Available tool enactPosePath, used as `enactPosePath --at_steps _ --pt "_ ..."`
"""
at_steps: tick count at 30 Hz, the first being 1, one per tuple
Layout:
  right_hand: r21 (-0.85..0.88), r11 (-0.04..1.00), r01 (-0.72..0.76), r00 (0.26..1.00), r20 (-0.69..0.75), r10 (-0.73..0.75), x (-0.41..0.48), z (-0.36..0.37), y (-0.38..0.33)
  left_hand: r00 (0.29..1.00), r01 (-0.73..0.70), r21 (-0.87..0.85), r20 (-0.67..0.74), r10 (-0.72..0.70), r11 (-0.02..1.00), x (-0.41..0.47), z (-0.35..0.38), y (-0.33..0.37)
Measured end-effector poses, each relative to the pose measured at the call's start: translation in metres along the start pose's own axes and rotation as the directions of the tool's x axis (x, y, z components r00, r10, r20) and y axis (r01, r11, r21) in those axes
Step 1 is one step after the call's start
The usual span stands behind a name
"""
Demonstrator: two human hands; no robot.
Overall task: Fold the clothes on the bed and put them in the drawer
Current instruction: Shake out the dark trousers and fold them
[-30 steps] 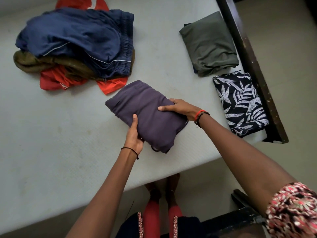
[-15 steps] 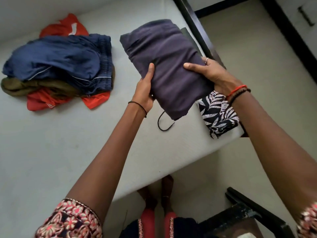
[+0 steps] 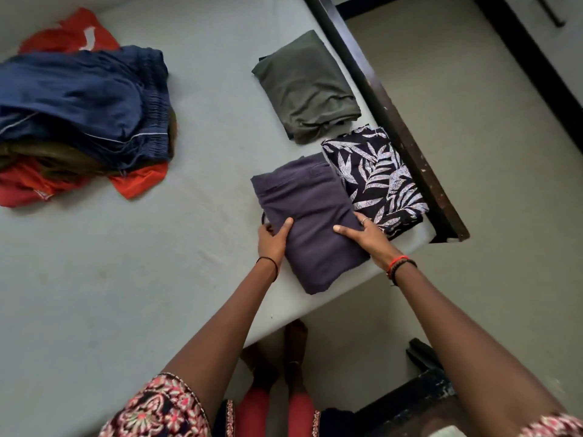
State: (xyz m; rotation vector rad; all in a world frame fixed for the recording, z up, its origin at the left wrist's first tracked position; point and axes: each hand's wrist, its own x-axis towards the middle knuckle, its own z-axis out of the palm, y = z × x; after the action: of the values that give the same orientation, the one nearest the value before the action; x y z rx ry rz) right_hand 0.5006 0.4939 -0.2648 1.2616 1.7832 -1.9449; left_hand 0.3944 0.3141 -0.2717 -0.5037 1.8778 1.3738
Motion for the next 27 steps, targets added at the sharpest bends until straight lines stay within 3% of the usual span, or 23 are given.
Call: enactPosePath --at_steps 2,3,8,15,23,27 --pt "-0.011 1.000 0.021 0.999 -0.031 -0.021 -0.001 0.001 0.000 0.988 -0.081 0.035 -0.129 0.085 0.996 0.001 0.002 0.002" --pt "-0.012 1.000 0.029 0.999 -0.032 -0.030 -0.002 0.002 0.001 0.988 -0.096 0.003 -0.118 0.096 0.995 0.001 0.002 0.003" --pt "-0.068 0.992 0.110 0.990 -0.081 -0.116 -0.010 0.000 -0.004 0.993 -0.018 -0.066 0.118 0.026 0.998 0.008 0.005 0.015" --pt "-0.237 0.967 0.091 0.959 -0.241 -0.149 -0.007 0.011 0.002 0.931 0.150 -0.157 0.355 -0.086 0.976 0.012 -0.010 0.021" --pt "-0.523 0.851 -0.047 0.922 -0.351 -0.165 -0.048 0.023 -0.021 0.971 0.129 0.143 0.182 -0.154 0.981 -0.046 -0.036 0.052" --pt "-0.561 0.827 0.032 0.930 -0.286 -0.230 -0.075 0.046 -0.050 0.953 0.175 0.188 0.213 -0.214 0.966 -0.079 -0.068 0.068"
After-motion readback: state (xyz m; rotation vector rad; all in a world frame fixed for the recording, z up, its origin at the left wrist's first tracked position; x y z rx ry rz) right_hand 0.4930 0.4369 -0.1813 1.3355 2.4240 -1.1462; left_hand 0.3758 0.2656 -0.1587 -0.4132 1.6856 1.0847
